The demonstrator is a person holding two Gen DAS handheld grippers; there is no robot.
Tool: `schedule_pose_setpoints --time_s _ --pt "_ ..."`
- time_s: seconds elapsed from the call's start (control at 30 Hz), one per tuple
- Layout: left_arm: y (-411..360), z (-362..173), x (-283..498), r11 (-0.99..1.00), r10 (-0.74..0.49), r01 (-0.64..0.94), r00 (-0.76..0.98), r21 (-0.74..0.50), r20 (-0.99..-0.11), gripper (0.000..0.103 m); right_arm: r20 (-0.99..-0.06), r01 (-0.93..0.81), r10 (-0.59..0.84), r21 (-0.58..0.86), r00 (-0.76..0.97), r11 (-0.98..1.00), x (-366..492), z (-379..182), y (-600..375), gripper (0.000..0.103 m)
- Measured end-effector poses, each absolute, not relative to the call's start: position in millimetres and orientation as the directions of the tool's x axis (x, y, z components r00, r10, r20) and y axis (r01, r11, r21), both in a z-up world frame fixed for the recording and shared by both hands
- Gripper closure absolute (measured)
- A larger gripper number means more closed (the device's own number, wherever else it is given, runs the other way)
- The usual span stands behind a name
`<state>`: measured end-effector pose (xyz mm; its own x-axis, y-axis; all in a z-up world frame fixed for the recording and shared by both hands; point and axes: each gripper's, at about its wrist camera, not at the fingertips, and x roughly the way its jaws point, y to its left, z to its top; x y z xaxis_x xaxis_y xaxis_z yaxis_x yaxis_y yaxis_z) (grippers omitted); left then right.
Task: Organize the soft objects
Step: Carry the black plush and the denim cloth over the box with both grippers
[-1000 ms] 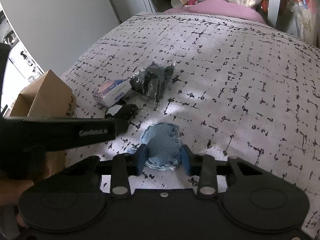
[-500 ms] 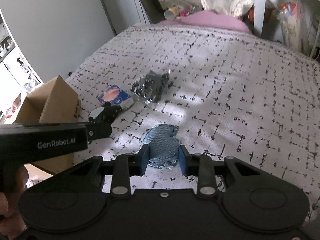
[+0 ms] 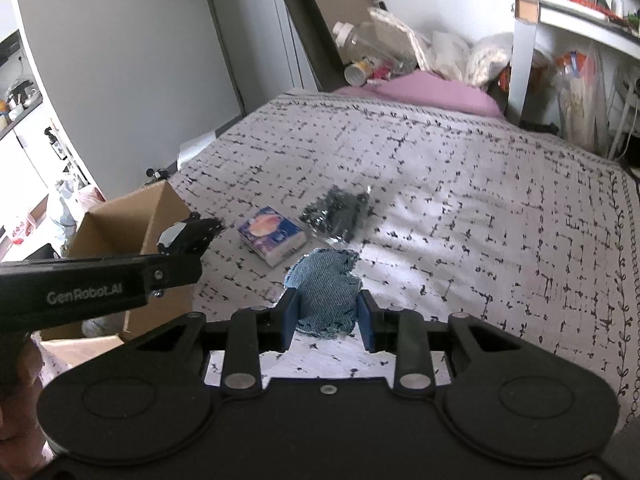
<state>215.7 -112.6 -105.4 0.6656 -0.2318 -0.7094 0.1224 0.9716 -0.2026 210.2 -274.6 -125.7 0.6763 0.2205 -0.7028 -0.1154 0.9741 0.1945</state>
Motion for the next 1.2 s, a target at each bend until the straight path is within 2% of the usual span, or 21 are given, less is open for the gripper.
schedule_pose_setpoints --time_s 0.5,1.2 --pt "-77.4 -81.2 184.5 0.973 -0.215 0.111 0.743 -0.201 -0.633 0.077 -0.628 -0.111 0.214 0.200 0.748 0.974 190.3 -99.2 -243.8 0.072" --pt "-10.1 -49.0 187.5 0.976 -0.135 0.004 0.796 -0.217 -0.590 0.077 -0.548 -0.188 0.289 0.234 0.785 0.954 191.9 -65.2 -213.3 0.072"
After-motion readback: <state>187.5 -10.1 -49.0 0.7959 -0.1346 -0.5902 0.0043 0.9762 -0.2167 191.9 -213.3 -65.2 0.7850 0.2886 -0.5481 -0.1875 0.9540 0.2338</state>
